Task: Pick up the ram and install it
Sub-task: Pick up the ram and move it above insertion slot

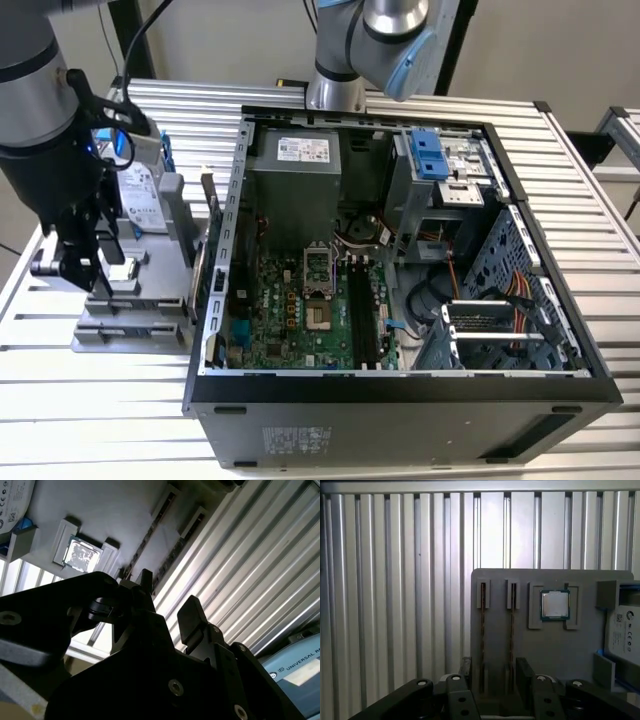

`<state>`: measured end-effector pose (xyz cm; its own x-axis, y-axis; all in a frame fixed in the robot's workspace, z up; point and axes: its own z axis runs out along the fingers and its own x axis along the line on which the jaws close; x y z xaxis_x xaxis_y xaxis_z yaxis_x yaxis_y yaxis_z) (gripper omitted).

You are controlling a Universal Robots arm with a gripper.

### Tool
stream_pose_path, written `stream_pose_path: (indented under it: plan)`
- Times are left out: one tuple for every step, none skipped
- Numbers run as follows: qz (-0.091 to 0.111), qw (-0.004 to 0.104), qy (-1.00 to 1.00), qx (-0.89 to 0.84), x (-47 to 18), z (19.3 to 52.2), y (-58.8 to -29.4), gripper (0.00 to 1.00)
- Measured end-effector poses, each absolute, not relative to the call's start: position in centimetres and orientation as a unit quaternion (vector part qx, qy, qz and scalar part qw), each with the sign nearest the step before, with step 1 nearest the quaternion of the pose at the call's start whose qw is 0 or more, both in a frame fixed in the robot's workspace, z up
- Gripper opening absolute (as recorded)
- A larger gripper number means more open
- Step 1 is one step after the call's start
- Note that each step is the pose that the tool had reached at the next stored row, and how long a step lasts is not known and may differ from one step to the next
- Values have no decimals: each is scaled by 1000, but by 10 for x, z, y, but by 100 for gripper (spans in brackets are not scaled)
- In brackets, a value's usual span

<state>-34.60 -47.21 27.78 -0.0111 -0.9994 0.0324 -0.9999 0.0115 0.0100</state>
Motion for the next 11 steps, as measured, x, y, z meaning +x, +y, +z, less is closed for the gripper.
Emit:
stream_pose_path:
  plan:
    - [8, 15, -711, 703, -346, 277, -472, 100]
    - [8, 15, -711, 703, -346, 277, -472, 100]
    - [8, 15, -711, 703, -346, 276, -472, 100]
    - [8, 15, -711, 703, -346, 275, -472, 100]
    - [8, 15, -711, 703, -346, 275, -472, 100]
    - [8, 15, -711, 703, -346, 274, -472, 100]
    - [8, 15, -712, 702, -346, 274, -472, 100]
    - [8, 15, -712, 702, -346, 273, -473, 100]
    - [8, 15, -712, 702, -346, 272, -473, 100]
    - [8, 15, -712, 702, -346, 272, -473, 100]
    - [8, 15, -712, 702, -346, 271, -473, 100]
